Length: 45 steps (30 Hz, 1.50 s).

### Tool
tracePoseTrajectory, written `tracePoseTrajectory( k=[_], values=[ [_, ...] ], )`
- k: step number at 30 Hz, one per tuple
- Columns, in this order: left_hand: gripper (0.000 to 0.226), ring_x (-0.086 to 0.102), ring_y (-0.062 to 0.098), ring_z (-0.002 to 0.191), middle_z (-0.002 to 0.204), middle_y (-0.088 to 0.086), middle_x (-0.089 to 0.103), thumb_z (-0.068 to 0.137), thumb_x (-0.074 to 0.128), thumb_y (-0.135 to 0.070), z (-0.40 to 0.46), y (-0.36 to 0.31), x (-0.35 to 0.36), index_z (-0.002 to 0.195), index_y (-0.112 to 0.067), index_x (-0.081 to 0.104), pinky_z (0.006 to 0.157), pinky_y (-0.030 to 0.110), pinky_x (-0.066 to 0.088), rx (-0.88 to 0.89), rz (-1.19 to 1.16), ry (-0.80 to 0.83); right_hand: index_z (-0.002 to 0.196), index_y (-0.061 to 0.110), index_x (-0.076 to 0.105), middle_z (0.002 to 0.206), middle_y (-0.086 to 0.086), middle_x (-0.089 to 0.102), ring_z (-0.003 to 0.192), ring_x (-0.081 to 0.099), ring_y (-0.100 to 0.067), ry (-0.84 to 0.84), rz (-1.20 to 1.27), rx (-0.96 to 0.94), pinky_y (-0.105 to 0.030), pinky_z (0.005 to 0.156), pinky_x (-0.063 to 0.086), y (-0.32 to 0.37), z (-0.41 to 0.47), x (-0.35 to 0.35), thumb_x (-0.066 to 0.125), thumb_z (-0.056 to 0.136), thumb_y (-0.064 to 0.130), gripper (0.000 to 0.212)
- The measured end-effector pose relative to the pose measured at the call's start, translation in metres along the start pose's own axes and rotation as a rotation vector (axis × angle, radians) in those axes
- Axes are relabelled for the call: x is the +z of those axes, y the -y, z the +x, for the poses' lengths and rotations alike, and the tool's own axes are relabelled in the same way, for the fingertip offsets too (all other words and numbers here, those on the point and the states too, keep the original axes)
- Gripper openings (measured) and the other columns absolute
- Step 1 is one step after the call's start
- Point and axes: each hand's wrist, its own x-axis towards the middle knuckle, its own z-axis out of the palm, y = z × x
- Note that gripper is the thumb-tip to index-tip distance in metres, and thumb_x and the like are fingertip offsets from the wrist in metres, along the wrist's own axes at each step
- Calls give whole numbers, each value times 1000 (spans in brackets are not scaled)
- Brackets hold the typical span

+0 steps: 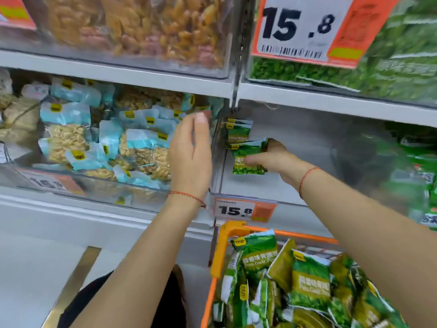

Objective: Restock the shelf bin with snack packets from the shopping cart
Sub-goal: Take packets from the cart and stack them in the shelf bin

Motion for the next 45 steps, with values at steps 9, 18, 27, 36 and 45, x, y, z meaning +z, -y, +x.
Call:
tracePoseTrajectory(
  k=[9,18,27,36,45],
  values=[
    [25,54,17,76,79,0,58,97,35,-34,13,-2,-5,84,-28,56,70,47,46,-79,9,-68,120,10,56,116,-3,64,107,61,-22,-22,122,0,-31,94,48,-5,46,21,80,72,4,53],
    [25,57,4,77,81,-11,63,95,40,-21,8,-5,9,83,-27,62,63,24,45,-41,-26,-37,110,18,66,115,-8,67,106,61,-27,-170,-214,-9,-30,85,46,-15,46,20,71,83,30,30],
    [25,53,1,73,76,-14,61,94,42,-19,6,-1,14,83,-26,64,63,15,37,-65,-13,6,123,18,57,121,-3,63,111,57,-23,-153,-214,-96,-23,77,39,-14,44,28,70,83,34,45],
    [27,56,8,75,79,-12,64,94,39,-23,6,-6,15,81,-27,63,67,23,42,-101,-12,16,109,15,57,91,-7,64,94,63,-29,-126,-324,-19,-27,68,38,-21,48,31,53,91,51,40],
    [28,55,5,75,78,-11,64,95,40,-24,6,-4,16,82,-27,64,67,20,40,-108,-1,23,121,12,48,118,-9,62,109,58,-29,-95,-392,-55,-26,72,39,-21,50,33,68,82,45,55]
  ],
)
